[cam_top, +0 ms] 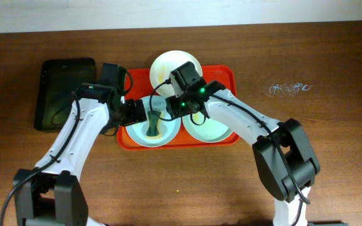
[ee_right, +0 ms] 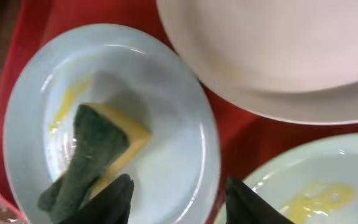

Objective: Clean dirty plates on tray and stack at the side
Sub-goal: 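Hold the plate rim with the right gripper and scrub with the sponge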

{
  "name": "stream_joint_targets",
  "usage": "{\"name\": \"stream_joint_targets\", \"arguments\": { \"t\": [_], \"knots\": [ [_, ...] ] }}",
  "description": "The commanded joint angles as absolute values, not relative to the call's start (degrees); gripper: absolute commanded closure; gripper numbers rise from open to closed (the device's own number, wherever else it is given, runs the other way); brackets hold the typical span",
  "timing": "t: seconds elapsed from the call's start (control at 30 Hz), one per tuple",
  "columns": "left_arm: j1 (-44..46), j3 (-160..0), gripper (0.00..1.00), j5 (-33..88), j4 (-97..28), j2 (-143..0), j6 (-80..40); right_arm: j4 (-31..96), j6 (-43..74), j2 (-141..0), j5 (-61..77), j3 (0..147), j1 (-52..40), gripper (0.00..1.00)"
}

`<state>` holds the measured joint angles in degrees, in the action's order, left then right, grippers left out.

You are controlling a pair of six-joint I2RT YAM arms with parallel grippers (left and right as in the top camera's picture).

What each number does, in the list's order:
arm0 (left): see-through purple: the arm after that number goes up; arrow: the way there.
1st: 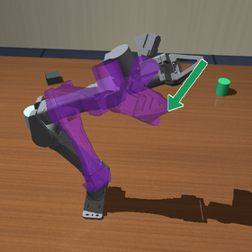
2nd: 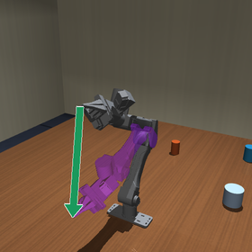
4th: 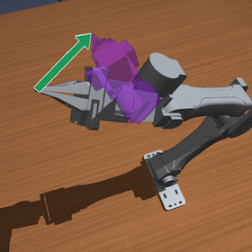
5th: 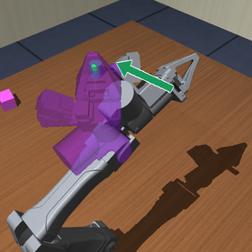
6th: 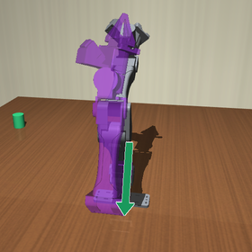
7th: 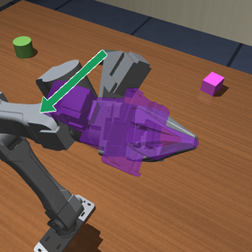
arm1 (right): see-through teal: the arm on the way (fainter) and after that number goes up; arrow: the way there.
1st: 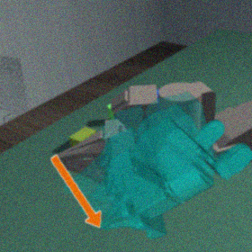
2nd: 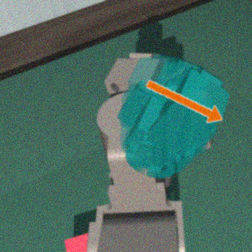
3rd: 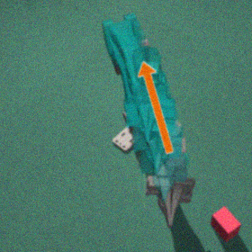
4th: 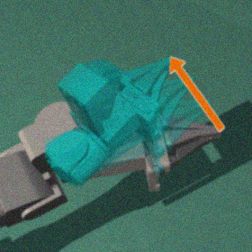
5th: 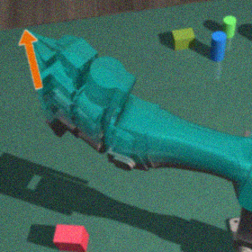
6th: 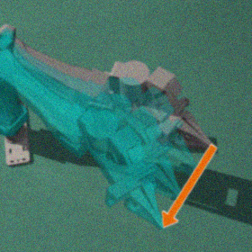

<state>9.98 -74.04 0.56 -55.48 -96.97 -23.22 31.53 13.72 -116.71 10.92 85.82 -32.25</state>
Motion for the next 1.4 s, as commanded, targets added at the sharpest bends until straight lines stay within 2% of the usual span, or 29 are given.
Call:
{"name": "stream_joint_targets", "arguments": {
  "t": [0.0, 0.2, 0.47, 0.53, 0.6, 0.63, 0.73, 0.87, 0.93, 0.97, 1.0, 1.07, 1.13, 1.2, 1.23, 1.33, 1.37],
  "knots": [
    [10.0, -73.7, 0.01, 0.2, -55.2, -96.9, -23.5, 31.3, 14.0, -117.9, 7.2, 86.3, -32.2, 0.5],
    [10.0, -71.0, 0.01, 0.2, -53.1, -96.9, -23.6, 30.9, 14.0, -119.5, 7.5, 86.2, -32.2, 0.51],
    [10.0, -71.0, 0.01, 0.2, -52.3, -96.9, -23.5, 30.5, 14.2, -122.2, 14.6, 86.2, -33.6, 0.51],
    [10.0, -71.0, 0.01, 0.2, -52.1, -96.9, -23.5, 33.2, 18.9, -122.2, 14.4, 86.6, -34.1, 0.51],
    [10.0, -71.0, 0.01, 0.2, -52.1, -96.9, -23.5, 38.2, 19.7, -122.2, 14.3, 88.6, -34.0, 0.6],
    [10.0, -71.0, 0.01, 0.2, -52.1, -96.9, -23.5, 39.7, 22.1, -122.2, 14.2, 88.9, -34.0, 0.6],
    [10.0, -71.0, 0.01, 0.2, -51.9, -96.9, -23.5, 40.3, 24.5, -122.3, 10.6, 88.7, -34.1, 0.67],
    [10.0, -71.0, 0.0, 0.2, -51.4, -96.9, -23.5, 38.7, 24.3, -124.1, 10.1, 88.6, -34.1, 0.69],
    [10.0, -71.0, 0.0, 0.2, -51.4, -96.9, -23.5, 37.6, 22.7, -124.4, 12.1, 88.6, -34.1, 0.77],
    [10.0, -71.0, 0.04, 0.2, -51.4, -96.9, -23.5, 36.6, 20.9, -124.4, 14.5, 88.6, -34.1, 0.83],
    [10.0, -71.0, 0.16, 0.2, -51.4, -96.9, -23.5, 35.1, 16.5, -124.4, 18.3, 88.6, -34.1, 0.83],
    [10.1, -71.0, 0.31, 0.8, -51.3, -96.9, -23.3, 33.5, 14.8, -124.4, 19.5, 88.6, -34.1, 0.83],
    [10.1, -70.9, 0.34, 4.5, -50.1, -96.9, -19.6, 32.2, 14.8, -124.4, 19.3, 88.6, -33.6, 0.84],
    [10.1, -70.1, 0.41, 5.2, -48.0, -96.9, -19.5, 32.1, 14.8, -124.4, 19.3, 88.6, -32.5, 0.83],
    [10.1, -68.9, 0.44, 5.6, -46.0, -97.0, -19.9, 32.1, 14.8, -124.4, 19.3, 88.6, -32.1, 0.78],
    [10.1, -61.5, 0.43, 10.4, -33.6, -99.1, -19.9, 32.1, 14.9, -124.5, 19.6, 88.6, -31.4, 0.77],
    [10.1, -60.5, 0.47, 13.0, -30.5, -100.9, -19.9, 32.1, 14.9, -124.5, 19.6, 88.6, -31.5, 0.77]
  ]
}}
